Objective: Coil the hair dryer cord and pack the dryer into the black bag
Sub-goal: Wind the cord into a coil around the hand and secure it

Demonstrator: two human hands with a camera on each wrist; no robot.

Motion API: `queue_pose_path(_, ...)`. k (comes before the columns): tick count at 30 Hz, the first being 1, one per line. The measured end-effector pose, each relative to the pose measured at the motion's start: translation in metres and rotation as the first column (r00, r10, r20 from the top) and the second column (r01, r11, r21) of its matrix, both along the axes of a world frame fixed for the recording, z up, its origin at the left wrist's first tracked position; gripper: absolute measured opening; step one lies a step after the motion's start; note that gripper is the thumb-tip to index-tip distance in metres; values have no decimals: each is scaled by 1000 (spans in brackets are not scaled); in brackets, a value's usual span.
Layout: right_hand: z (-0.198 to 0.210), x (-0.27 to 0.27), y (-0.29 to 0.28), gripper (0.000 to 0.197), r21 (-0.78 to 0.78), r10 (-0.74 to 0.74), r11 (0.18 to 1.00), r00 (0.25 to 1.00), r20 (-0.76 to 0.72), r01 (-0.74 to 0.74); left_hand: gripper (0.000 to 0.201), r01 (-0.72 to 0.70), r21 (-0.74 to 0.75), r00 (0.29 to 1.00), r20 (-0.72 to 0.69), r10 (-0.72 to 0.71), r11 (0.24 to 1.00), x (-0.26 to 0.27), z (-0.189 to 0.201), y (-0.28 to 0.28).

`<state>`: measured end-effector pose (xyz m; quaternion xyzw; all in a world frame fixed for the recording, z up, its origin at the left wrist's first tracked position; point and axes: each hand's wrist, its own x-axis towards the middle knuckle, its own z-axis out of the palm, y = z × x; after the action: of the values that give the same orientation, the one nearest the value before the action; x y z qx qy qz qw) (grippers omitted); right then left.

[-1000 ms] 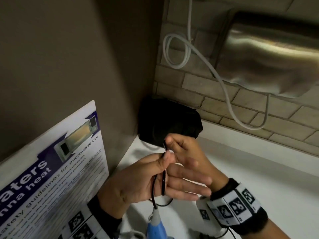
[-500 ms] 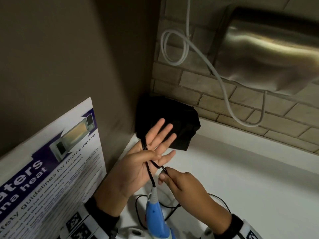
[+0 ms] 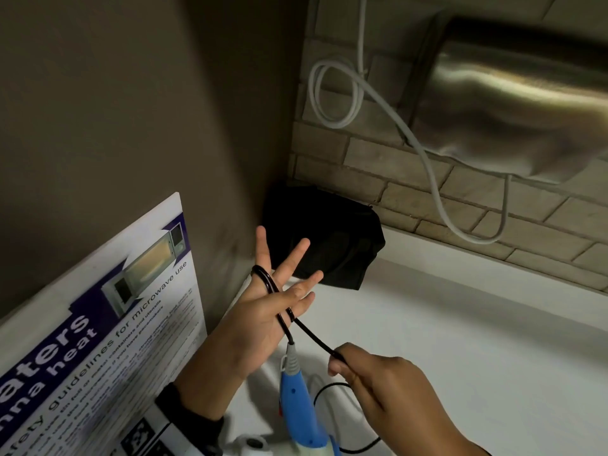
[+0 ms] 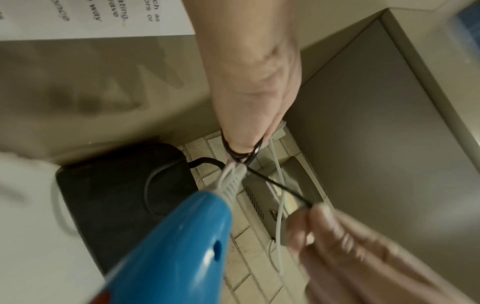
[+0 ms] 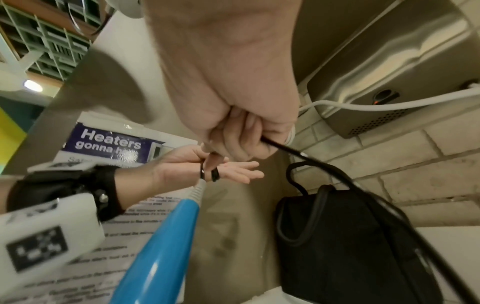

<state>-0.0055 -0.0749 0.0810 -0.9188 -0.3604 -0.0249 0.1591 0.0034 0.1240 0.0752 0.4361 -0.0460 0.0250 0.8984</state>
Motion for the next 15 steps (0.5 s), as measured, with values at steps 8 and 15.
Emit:
queue_pose_path(8, 49, 26, 14, 13, 70, 98, 992, 985, 144, -109, 74, 304, 118, 952, -78, -296, 945, -8, -9, -13)
queue_pose_path(15, 60, 59, 32, 14, 328, 177, 927, 983, 39, -180, 39, 524, 99, 851, -48, -522, 846, -27, 6, -13)
